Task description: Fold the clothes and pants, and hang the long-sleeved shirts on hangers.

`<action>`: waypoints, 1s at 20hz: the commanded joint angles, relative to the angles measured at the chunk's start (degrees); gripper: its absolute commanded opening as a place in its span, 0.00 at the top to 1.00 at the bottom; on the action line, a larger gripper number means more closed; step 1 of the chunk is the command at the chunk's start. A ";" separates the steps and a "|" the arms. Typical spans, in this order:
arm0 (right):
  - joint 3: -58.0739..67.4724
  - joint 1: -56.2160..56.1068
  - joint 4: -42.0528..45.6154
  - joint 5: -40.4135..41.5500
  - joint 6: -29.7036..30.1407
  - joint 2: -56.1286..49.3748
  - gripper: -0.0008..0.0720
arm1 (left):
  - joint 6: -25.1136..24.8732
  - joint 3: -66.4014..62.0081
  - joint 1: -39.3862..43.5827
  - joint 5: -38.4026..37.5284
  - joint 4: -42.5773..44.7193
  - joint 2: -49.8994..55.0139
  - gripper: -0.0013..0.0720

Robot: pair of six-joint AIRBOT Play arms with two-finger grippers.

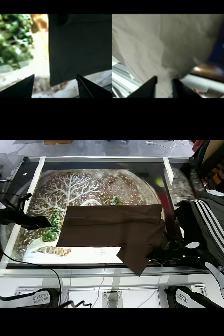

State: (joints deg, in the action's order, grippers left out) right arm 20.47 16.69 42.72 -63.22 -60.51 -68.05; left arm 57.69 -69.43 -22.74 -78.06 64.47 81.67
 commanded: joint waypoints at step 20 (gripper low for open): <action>1.20 0.04 -5.07 -1.20 10.71 -1.11 0.97 | -12.39 21.20 -7.50 7.56 -16.09 9.27 0.36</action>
State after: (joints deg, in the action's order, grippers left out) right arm 21.61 16.69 37.67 -64.40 -49.82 -69.21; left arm 47.88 -49.32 -31.48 -72.34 48.38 89.01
